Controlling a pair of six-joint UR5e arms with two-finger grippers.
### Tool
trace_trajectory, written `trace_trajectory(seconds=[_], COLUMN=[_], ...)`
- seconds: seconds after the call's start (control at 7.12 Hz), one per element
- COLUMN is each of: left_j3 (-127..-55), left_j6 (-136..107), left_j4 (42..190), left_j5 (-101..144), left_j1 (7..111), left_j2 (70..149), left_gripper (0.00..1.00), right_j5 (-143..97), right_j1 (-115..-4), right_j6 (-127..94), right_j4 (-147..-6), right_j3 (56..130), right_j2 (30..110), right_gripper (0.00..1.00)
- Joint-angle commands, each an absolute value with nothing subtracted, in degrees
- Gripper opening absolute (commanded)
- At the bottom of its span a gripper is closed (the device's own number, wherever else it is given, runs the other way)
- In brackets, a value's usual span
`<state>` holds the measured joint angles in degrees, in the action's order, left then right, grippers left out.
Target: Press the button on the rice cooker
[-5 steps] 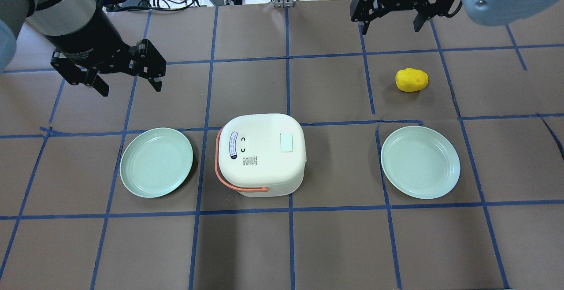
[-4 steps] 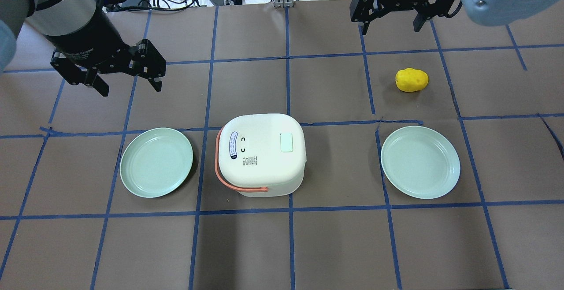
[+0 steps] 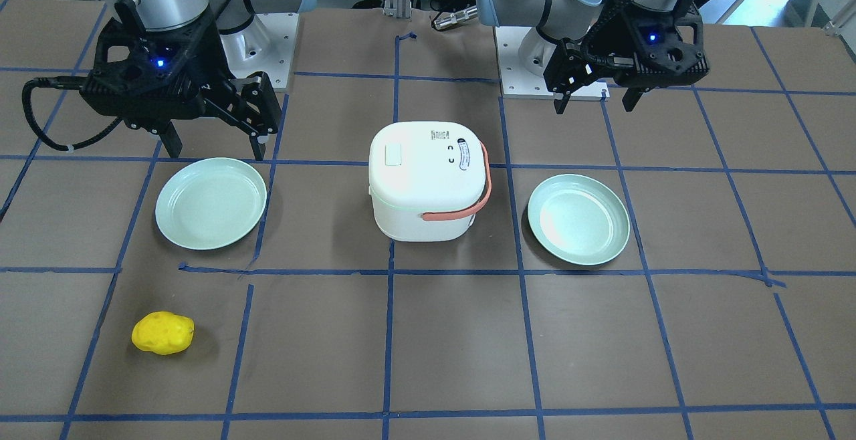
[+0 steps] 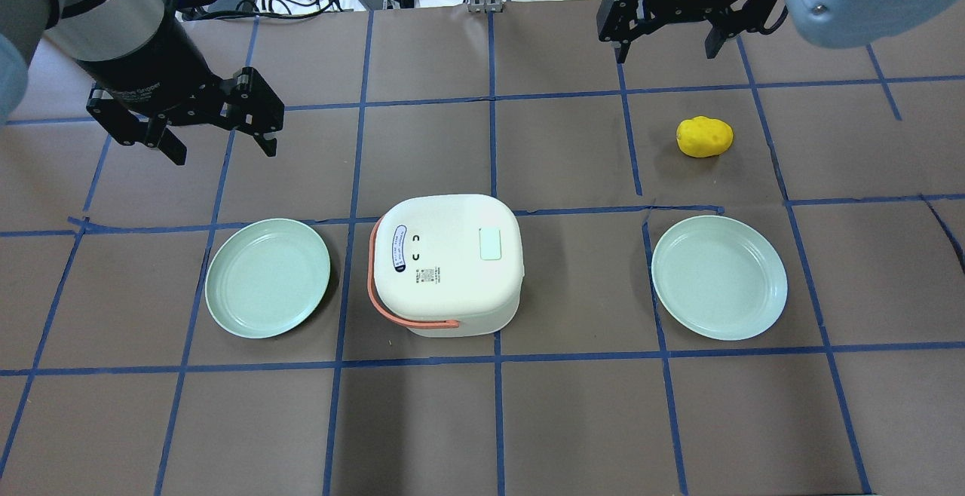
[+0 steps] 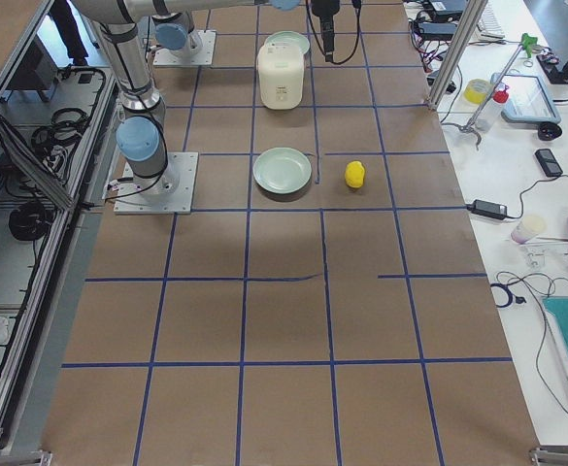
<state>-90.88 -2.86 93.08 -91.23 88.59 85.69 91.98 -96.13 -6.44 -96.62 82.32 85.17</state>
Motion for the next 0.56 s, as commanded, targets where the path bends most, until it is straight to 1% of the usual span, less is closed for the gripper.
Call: trace_trajectory(seconds=[0.0,0.14,0.28,0.42], left_j3=[-90.9,-90.9,-90.9,-90.9], left_j6=[-2.9,-2.8,-2.8,-2.8], left_j4=[93.1,93.1,93.1,93.1], left_j5=[-91.2,-91.2,-91.2,-91.2], left_j1=[88.6,88.6,88.6,88.6], left_j2=[85.7,85.7,85.7,85.7], left_gripper=[1.0,1.0,1.0,1.0], right_j5=[91.9,91.9,90.6,90.2], right_j1=[-96.2,-96.2,-96.2,-96.6], right_j6=[-6.3,-6.3,-6.4,-6.5], right_j4=[-96.7,-96.7,-96.5,-96.7], right_j3=[82.5,82.5,82.6,83.2], right_j2=[85.1,85.1,85.2,85.1], right_gripper=[1.0,1.0,0.85,0.51])
